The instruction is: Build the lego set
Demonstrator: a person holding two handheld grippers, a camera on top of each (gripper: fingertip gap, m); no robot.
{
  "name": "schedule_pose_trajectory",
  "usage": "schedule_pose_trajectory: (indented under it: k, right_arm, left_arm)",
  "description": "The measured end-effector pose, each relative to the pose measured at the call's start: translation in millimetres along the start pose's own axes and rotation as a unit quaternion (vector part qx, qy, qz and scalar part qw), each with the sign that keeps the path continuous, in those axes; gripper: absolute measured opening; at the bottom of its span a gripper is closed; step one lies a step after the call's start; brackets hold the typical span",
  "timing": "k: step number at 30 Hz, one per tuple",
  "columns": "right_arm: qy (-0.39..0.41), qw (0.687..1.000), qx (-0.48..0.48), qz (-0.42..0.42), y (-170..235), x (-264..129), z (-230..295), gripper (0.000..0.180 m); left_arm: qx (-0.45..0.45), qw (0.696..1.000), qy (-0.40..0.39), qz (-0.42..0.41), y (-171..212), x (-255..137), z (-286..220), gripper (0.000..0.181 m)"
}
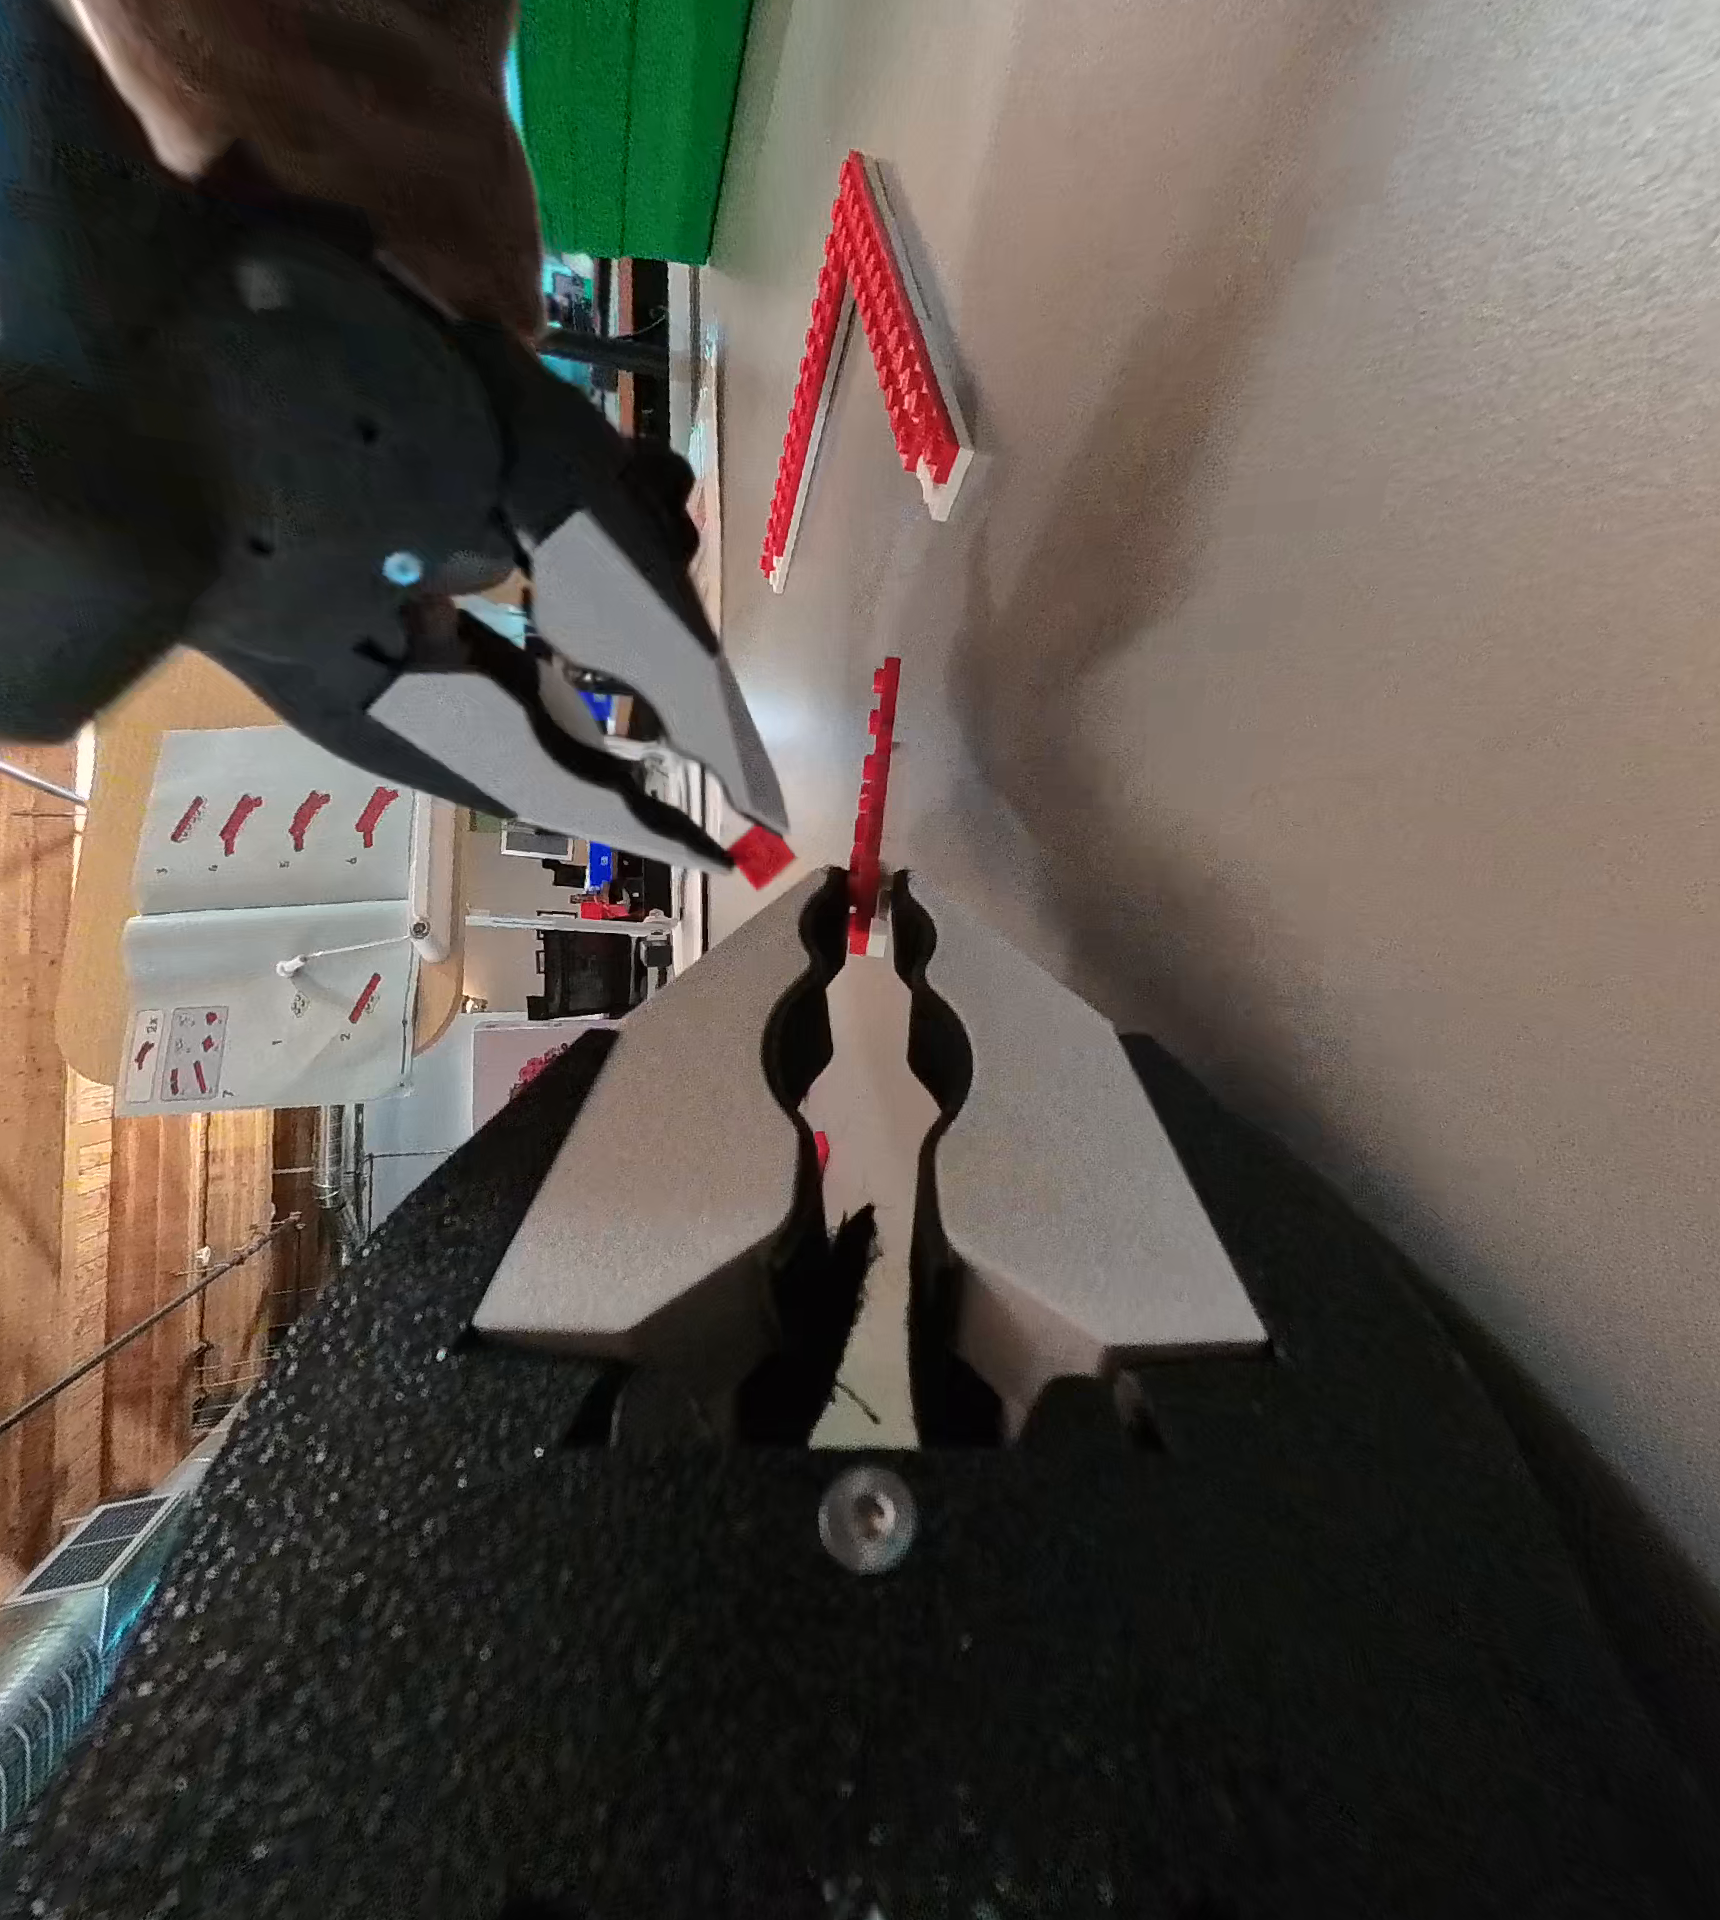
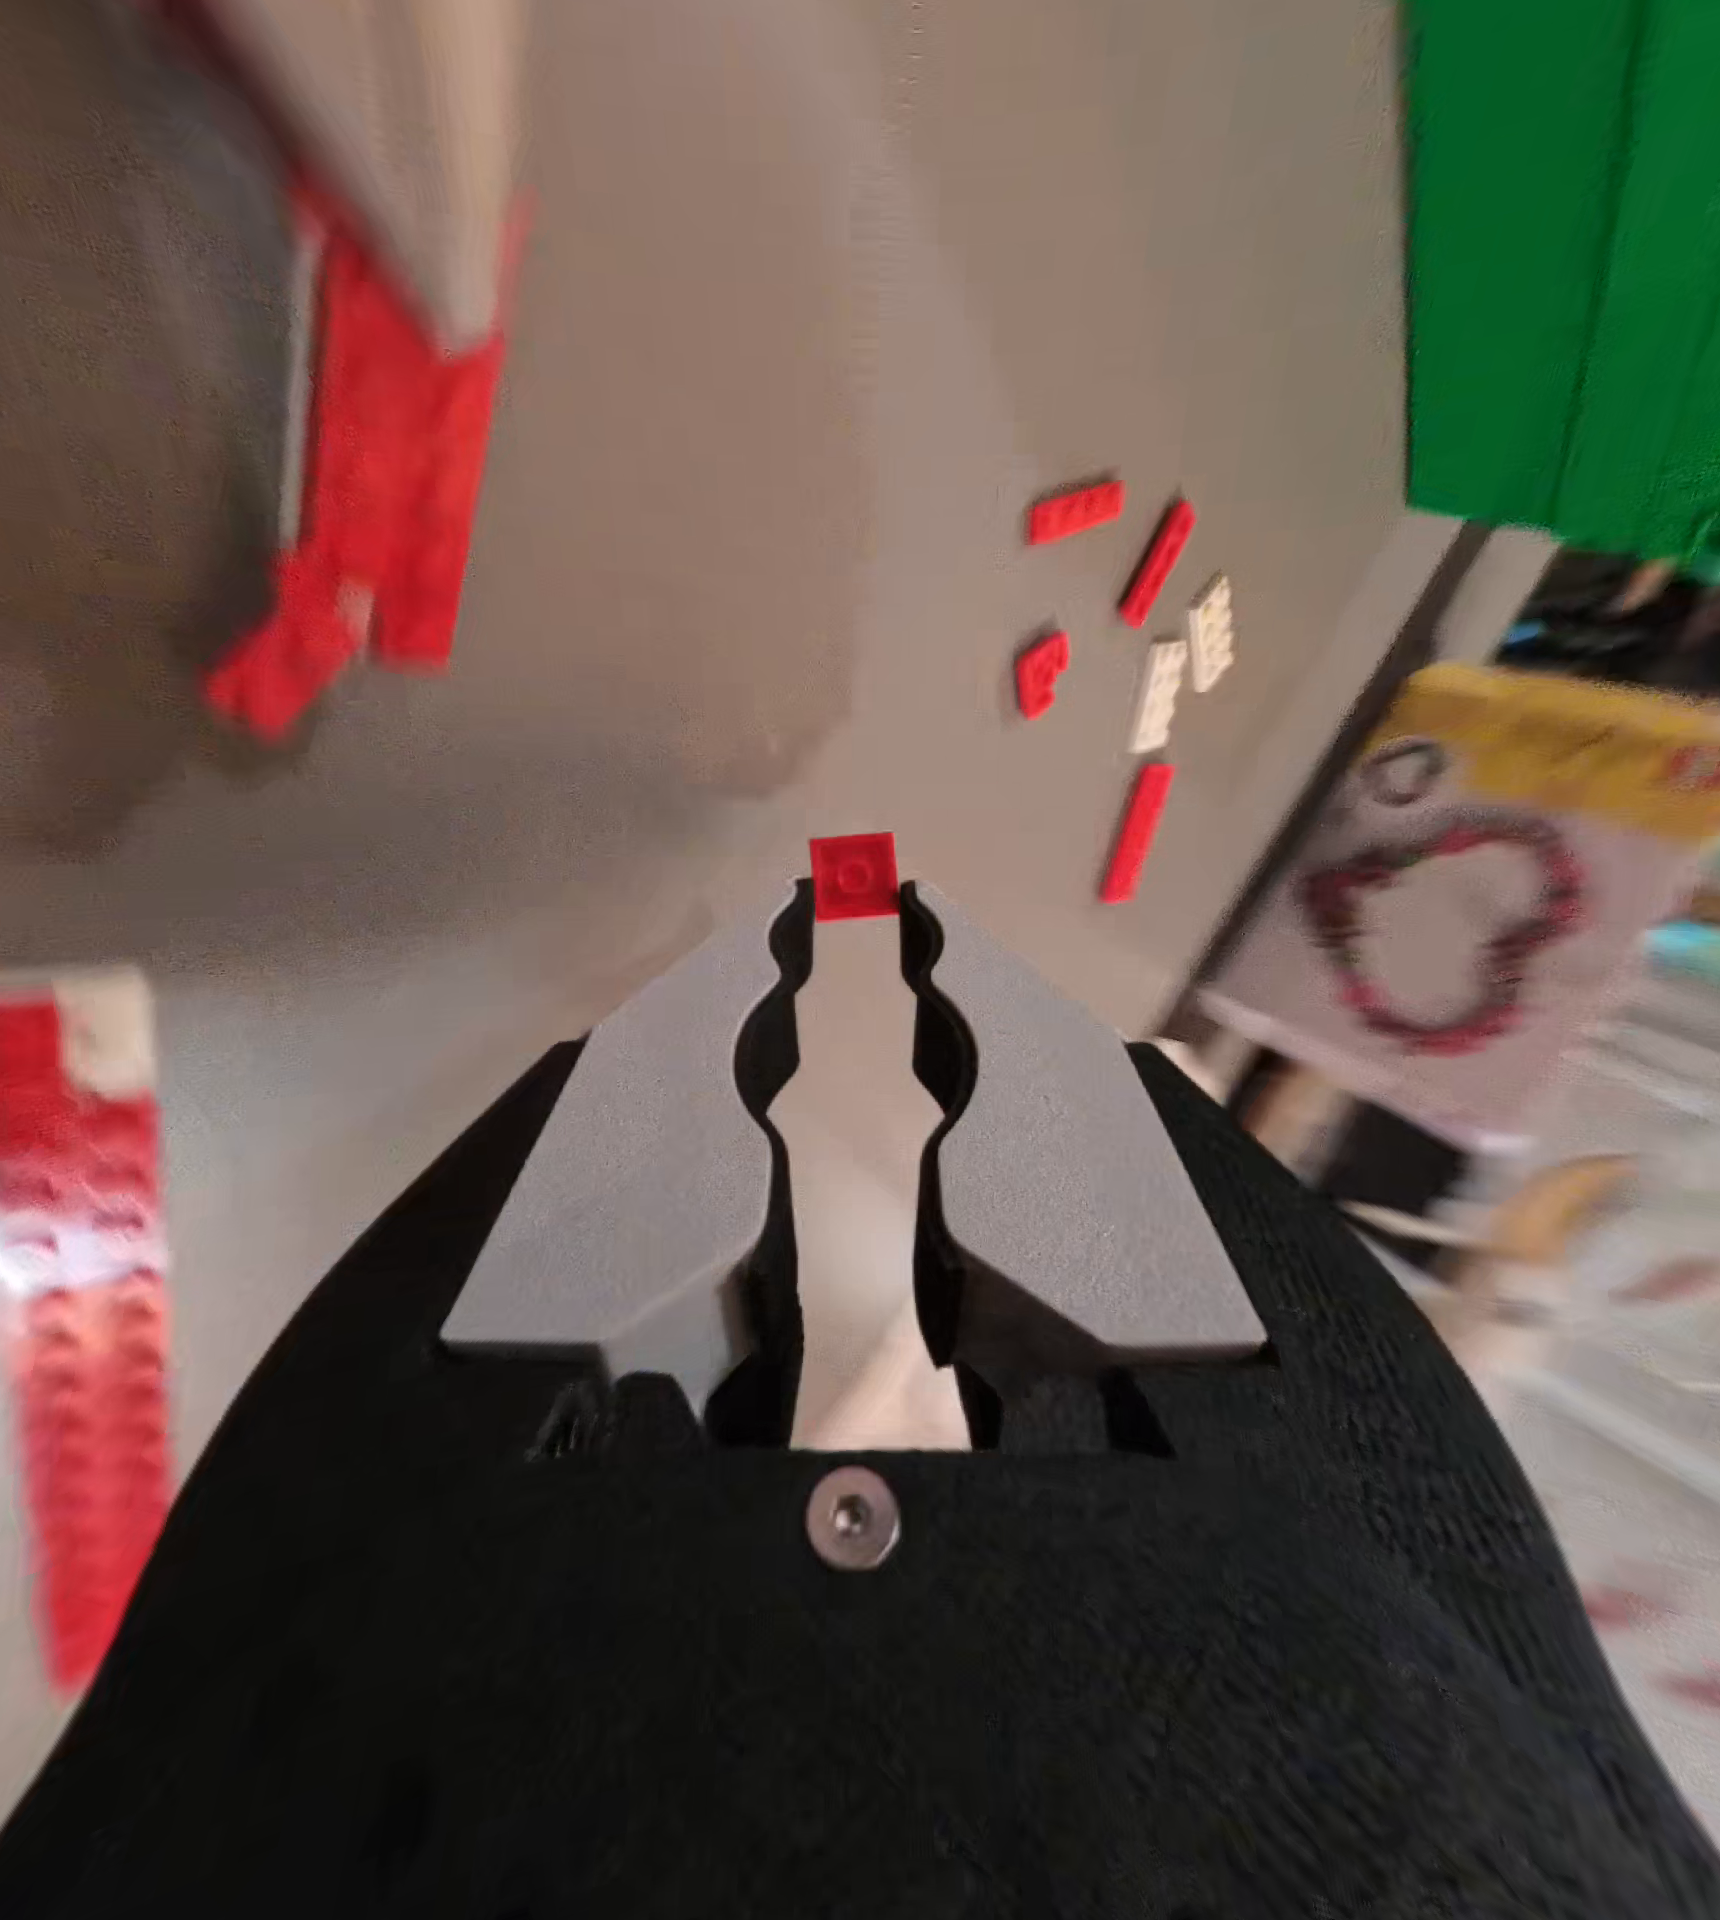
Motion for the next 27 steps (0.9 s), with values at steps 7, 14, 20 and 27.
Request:
schedule_pose_trajectory:
  k: [7, 14, 20, 27]
  right_arm:
    - [0.045, 0.91, -0.36, 0.201, 18, 5, 16, 0.014]
    - [0.059, 0.842, -0.498, 0.202, 5, 5, 32, 0.014]
    - [0.071, 0.806, -0.563, 0.169, -10, 3, 46, 0.014]
    - [0.051, 0.83, -0.544, 0.111, -20, -9, 50, 0.034]
  left_arm:
    - [0.0, 1.0, 0.003, 0.004, 0, 1, -1, 0.006]
    - [0.002, 1.0, 0.004, 0.005, 0, 1, -1, 0.006]
    - [0.002, 1.0, 0.005, 0.005, 0, 1, -1, 0.006]
    - [0.003, 1.0, 0.007, 0.007, 0, 1, -2, 0.006]
Point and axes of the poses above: each gripper's, where its closed fingertips meet, x out along the fingers, y out of its underside, z = x × y across the jaws, the point moved 5 cm from there along -x, back along the fingers, and after that the axes turned 6 degrees about -y, right-handed, at the moved point
